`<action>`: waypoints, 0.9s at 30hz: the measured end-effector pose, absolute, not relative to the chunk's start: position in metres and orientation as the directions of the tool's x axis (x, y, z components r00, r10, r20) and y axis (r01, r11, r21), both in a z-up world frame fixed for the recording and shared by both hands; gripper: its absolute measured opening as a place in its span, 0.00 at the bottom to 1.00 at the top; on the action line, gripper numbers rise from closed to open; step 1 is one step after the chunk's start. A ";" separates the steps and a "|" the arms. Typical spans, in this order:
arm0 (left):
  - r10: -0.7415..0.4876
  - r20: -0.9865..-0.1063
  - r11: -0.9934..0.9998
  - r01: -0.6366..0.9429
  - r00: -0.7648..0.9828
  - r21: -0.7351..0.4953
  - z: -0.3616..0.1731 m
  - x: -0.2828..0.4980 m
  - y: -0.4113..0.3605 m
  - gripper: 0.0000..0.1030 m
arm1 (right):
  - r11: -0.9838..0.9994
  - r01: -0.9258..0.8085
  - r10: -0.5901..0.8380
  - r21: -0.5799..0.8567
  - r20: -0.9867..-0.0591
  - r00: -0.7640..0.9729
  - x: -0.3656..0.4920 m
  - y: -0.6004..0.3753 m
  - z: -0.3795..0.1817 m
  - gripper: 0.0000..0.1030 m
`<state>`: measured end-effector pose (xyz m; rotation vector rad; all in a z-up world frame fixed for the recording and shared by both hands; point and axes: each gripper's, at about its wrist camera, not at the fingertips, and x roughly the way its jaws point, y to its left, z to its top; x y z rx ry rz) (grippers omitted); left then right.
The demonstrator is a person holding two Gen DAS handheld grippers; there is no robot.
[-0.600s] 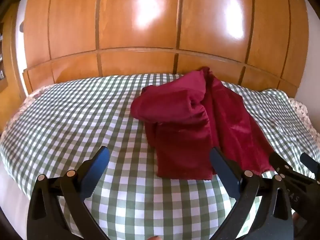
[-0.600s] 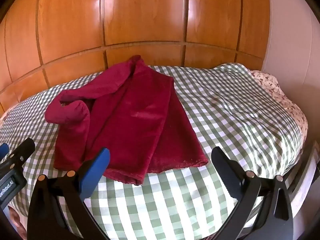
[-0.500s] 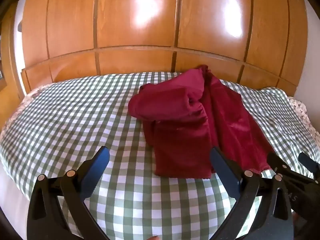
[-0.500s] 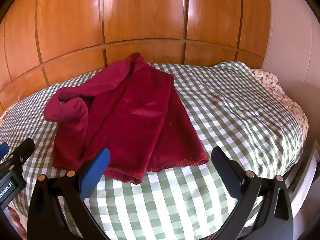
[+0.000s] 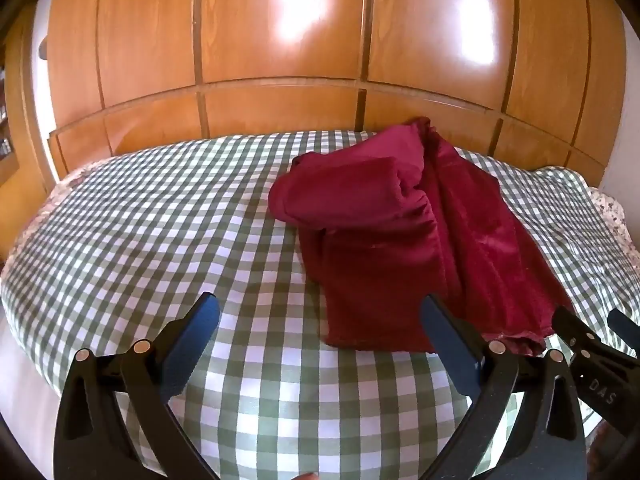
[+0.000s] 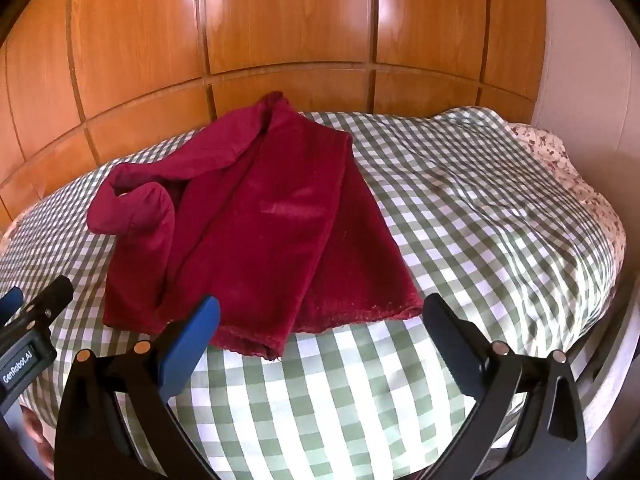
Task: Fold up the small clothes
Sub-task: 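Move both grippers toward the crumpled dark red sweater on the bed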
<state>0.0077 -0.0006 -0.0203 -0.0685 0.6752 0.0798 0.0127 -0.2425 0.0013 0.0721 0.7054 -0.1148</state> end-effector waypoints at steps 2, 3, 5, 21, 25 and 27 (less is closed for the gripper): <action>0.050 -0.631 0.995 -0.095 0.775 -0.039 -0.022 0.008 0.000 0.97 | 0.991 0.133 -0.084 0.026 -0.651 0.755 0.012 -0.242 0.002 0.98; 0.049 -0.635 0.995 -0.095 0.771 -0.039 -0.021 0.009 -0.001 0.97 | 0.991 0.134 -0.086 0.025 -0.650 0.755 0.011 -0.242 0.001 0.98; 0.048 -0.638 0.995 -0.094 0.769 -0.038 -0.022 0.008 -0.001 0.97 | 0.991 0.135 -0.085 0.026 -0.653 0.753 0.010 -0.245 0.000 0.98; 0.047 -0.653 0.997 -0.080 0.756 -0.021 -0.026 0.014 -0.004 0.97 | 0.990 0.133 -0.069 0.049 -0.653 0.754 0.003 -0.262 0.003 0.98; 0.047 -0.658 0.997 -0.079 0.751 -0.018 -0.027 0.015 -0.004 0.97 | 0.990 0.131 -0.063 0.054 -0.660 0.749 0.002 -0.265 0.001 0.98; 0.047 -0.660 0.997 -0.078 0.750 -0.017 -0.028 0.016 -0.004 0.97 | 0.990 0.129 -0.062 0.054 -0.659 0.750 0.002 -0.265 0.001 0.98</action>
